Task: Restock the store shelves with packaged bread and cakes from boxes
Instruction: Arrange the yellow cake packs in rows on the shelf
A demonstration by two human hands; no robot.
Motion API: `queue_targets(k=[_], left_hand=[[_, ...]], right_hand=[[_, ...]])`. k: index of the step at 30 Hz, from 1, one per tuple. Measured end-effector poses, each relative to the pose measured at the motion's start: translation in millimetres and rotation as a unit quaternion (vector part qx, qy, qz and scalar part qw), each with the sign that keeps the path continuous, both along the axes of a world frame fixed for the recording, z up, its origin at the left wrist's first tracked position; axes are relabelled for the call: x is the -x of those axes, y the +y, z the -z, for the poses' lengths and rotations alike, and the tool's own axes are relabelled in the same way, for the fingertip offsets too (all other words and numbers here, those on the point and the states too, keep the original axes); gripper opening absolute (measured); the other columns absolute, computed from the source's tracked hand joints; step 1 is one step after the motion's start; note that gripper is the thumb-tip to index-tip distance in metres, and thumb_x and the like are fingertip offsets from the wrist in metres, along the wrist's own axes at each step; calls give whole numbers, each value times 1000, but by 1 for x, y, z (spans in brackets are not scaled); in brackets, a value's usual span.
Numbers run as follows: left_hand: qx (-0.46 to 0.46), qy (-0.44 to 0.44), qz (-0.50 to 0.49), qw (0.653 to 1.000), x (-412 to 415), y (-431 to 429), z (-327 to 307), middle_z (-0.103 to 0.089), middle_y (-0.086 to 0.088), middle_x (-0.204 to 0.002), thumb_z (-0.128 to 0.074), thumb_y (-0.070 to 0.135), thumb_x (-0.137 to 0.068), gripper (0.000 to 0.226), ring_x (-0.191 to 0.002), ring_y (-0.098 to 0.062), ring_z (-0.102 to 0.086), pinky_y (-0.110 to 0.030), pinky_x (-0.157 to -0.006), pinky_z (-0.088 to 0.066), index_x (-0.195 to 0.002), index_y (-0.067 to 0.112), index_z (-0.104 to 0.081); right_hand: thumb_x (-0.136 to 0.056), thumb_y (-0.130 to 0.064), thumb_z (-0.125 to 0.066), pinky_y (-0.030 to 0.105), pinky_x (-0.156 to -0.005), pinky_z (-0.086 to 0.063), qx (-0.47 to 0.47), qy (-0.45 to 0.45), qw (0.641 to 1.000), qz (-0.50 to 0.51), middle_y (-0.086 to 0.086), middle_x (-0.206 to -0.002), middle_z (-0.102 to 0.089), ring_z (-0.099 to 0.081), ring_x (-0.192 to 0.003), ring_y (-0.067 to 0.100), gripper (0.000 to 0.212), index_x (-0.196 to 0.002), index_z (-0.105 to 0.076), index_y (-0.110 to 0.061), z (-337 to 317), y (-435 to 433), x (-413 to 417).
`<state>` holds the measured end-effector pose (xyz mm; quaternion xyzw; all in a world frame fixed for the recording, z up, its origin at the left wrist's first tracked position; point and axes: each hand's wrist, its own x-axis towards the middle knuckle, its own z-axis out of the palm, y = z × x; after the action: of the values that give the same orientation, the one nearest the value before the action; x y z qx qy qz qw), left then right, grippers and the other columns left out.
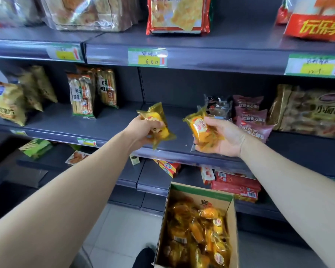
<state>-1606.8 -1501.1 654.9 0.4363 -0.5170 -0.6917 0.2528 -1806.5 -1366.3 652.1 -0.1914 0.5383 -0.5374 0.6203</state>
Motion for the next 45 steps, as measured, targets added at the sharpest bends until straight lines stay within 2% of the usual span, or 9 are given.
queue_targets(k=[8,12,16,22,28,31,35,41,45], left_hand=[[-18,15,-31,999,30,-85,34,-62,-8,-75,-59,-7,-82,13,-55,-16,-63,-23,-49,-52,-82,6,-59],[-21,22,-34,999,32,-142,55,-63,-6,-76,-62,-7,-78,20,-68,-20,-64,-27,-63,-54,-81,12,-57],[-37,12,-61,997,38,-189,68,-69,-3,-62,-64,-10,-78,17,-63,-19,-67,-26,-54,-56,-75,7,-62],[-69,28,-122,990,59,-230,86,-62,-14,-104,-67,-9,-76,53,-81,-26,-66,-43,-77,-58,-117,10,-39],[-128,30,-112,985,72,-255,100,-66,-18,-98,-61,-3,-81,40,-81,-26,-67,-35,-67,-59,-120,-2,-53],[-104,-24,-104,989,74,-259,105,-67,-10,-101,-73,11,-77,27,-88,-21,-64,-26,-70,-54,-101,7,-62],[-118,4,-107,987,76,-270,114,-68,-8,-110,-82,13,-67,59,-97,-19,-67,-22,-65,-58,-120,5,-57],[-94,18,-143,985,95,-288,117,-62,-9,-88,-66,0,-85,14,-86,-21,-63,-20,-54,-56,-88,8,-54],[-86,3,-143,986,110,-297,120,-61,-13,-103,-61,-1,-88,27,-92,-23,-59,-20,-47,-54,-114,4,-57]], right_hand=[[-82,4,-64,41,-82,-51,-46,217,975,-26,12,-100,-64,-63,-84,25,28,-101,-56,-15,15,-85,15],[-77,2,-70,33,-77,-51,-73,302,949,-47,7,-106,-64,-61,-91,23,46,-115,-56,-20,29,-141,23],[-76,3,-71,34,-80,-50,-78,315,945,-28,9,-105,-65,-61,-91,24,44,-113,-57,-18,48,-189,26],[-76,-5,-73,38,-89,-51,-75,319,944,45,9,-107,-67,-63,-95,25,36,-106,-59,-19,58,-231,31],[-77,-10,-74,37,-87,-53,-79,327,938,82,8,-103,-67,-65,-97,25,30,-103,-60,-17,61,-239,40],[-77,-11,-74,37,-87,-53,-84,331,935,93,9,-105,-68,-65,-97,25,31,-103,-60,-17,63,-239,41],[-77,-9,-74,33,-82,-50,-82,343,929,110,7,-98,-67,-64,-89,22,19,-84,-60,-19,63,-238,42],[-75,-12,-76,35,-86,-51,-85,367,919,115,8,-98,-68,-64,-90,22,19,-79,-59,-20,62,-244,48],[-73,-12,-77,31,-84,-50,-86,381,913,118,6,-98,-67,-63,-89,20,27,-92,-61,-21,65,-250,51]])
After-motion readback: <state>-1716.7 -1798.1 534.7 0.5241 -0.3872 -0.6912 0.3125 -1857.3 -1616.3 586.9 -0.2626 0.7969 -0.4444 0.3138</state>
